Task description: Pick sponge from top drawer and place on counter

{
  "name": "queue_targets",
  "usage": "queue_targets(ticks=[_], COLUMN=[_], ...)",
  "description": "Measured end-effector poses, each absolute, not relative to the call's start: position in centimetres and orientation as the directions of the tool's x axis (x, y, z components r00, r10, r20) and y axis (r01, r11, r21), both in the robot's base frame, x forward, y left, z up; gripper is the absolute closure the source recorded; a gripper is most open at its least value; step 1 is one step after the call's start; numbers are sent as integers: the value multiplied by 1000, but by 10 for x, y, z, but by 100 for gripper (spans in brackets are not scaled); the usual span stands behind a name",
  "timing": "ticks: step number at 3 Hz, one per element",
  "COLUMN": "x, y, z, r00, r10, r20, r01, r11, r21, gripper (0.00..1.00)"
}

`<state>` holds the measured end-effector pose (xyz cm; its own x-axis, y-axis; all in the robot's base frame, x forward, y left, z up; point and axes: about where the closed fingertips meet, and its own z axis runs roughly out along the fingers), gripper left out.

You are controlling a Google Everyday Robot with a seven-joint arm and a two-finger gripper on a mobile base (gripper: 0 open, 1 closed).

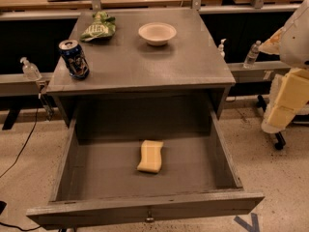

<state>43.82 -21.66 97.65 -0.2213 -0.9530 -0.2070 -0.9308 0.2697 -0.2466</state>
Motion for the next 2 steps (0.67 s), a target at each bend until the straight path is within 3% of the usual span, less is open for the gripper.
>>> queue_targets(ticks=[2], x=[454], y=[-198], z=[960], r00=[-184], r10=[-945], r20=[-271], r01=[-926], r11=[259], r21=[-275], gripper=[0])
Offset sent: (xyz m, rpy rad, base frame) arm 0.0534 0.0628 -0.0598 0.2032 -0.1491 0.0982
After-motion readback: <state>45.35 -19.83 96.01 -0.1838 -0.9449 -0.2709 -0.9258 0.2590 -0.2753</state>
